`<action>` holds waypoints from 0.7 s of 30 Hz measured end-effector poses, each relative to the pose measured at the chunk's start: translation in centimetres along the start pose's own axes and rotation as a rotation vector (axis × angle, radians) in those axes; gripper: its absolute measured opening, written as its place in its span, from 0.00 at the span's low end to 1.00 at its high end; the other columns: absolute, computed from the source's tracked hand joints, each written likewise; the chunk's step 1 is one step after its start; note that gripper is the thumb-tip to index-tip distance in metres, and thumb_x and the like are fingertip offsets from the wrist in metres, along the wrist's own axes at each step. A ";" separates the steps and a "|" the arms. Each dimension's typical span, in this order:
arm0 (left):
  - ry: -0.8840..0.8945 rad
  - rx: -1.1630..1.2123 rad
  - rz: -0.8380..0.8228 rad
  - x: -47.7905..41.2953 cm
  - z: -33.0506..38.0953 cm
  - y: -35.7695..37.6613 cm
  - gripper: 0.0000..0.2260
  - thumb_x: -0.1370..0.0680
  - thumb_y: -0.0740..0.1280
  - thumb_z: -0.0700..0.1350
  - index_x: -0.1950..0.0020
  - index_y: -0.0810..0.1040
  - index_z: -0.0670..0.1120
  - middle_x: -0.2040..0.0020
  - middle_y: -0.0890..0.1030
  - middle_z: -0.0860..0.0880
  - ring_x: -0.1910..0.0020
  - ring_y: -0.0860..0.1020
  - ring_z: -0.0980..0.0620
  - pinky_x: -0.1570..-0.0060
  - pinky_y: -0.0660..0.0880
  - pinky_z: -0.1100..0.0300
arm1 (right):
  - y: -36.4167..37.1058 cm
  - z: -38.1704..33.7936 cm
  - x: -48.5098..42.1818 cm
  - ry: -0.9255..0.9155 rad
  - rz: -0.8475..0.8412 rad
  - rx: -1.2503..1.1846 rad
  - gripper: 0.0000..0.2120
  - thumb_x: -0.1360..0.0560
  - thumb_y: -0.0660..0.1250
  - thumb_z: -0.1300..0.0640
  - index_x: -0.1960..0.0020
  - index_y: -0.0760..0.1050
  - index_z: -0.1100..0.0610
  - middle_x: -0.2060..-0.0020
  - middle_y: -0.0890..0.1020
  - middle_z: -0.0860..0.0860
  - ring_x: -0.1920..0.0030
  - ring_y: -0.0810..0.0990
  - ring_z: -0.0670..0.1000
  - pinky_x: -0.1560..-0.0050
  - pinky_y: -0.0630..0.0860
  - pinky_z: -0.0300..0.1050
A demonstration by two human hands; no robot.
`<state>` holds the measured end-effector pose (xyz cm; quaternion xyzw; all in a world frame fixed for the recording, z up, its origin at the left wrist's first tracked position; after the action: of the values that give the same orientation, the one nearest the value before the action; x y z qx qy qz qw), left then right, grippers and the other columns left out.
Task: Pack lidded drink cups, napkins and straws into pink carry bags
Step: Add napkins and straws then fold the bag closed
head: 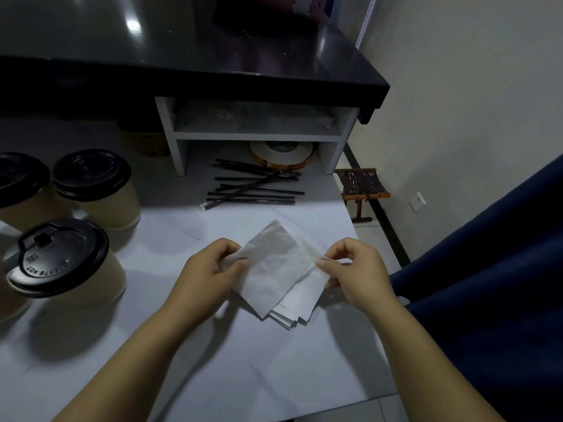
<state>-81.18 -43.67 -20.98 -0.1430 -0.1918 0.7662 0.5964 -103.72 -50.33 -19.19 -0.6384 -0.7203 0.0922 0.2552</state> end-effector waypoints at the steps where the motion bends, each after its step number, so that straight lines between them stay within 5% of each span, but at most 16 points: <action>1: 0.016 -0.023 -0.009 -0.1 0.0 0.2 0.07 0.26 0.68 0.42 0.61 0.75 0.53 0.60 0.76 0.57 0.58 0.74 0.56 0.61 0.70 0.65 | -0.1 -0.2 0.1 0.003 -0.019 -0.050 0.07 0.30 0.73 0.61 0.60 0.75 0.59 0.62 0.81 0.50 0.75 0.79 0.49 0.67 0.80 0.51; 7: -0.002 0.041 -0.091 -0.7 -0.1 0.3 0.05 0.27 0.69 0.48 0.59 0.74 0.57 0.44 0.73 0.67 0.39 0.66 0.53 0.39 0.68 0.50 | -0.2 -1.0 -0.2 -0.061 -0.151 -0.189 0.07 0.31 0.74 0.65 0.62 0.75 0.61 0.62 0.81 0.52 0.68 0.79 0.48 0.69 0.79 0.42; 10: -0.006 0.133 -0.178 -1.1 0.5 -0.2 0.03 0.29 0.67 0.50 0.57 0.76 0.54 0.52 0.80 0.58 0.49 0.77 0.53 0.48 0.75 0.48 | 0.0 -1.5 -0.9 -0.094 -0.222 -0.224 0.07 0.31 0.73 0.65 0.63 0.75 0.59 0.63 0.82 0.53 0.66 0.80 0.51 0.67 0.79 0.44; 14: 0.072 0.044 -0.026 -2.1 0.9 -1.1 0.06 0.27 0.69 0.42 0.61 0.76 0.51 0.61 0.80 0.55 0.64 0.76 0.58 0.64 0.72 0.66 | 0.7 -2.7 -2.4 -0.133 -0.276 -0.180 0.09 0.30 0.73 0.61 0.65 0.76 0.53 0.63 0.82 0.51 0.66 0.80 0.52 0.65 0.79 0.45; 18: 0.057 -0.020 0.067 -3.4 0.6 -2.9 0.07 0.28 0.70 0.42 0.58 0.77 0.54 0.61 0.80 0.57 0.61 0.76 0.63 0.66 0.69 0.72 | 1.8 -4.2 -4.8 -0.174 -0.243 -0.010 0.04 0.28 0.71 0.57 0.61 0.78 0.51 0.61 0.82 0.48 0.65 0.82 0.48 0.66 0.79 0.42; 21: -0.013 -0.060 0.103 -4.4 -0.2 -4.1 0.12 0.28 0.71 0.44 0.51 0.74 0.59 0.53 0.79 0.59 0.54 0.76 0.62 0.56 0.71 0.65 | 3.1 -5.3 -7.5 -0.277 -0.177 0.275 0.01 0.27 0.70 0.52 0.56 0.78 0.48 0.59 0.81 0.42 0.61 0.80 0.45 0.61 0.77 0.41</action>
<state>-76.42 -47.04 -19.28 -0.1656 -0.2110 0.7906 0.5505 -98.04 -58.04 -17.95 -0.5132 -0.7822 0.2537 0.2458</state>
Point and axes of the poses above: each hand's wrist, its own x-axis away from the middle knuckle, its own y-axis out of the palm, z = x × y, the point moved 1 cm from there along -x, towards the middle knuckle
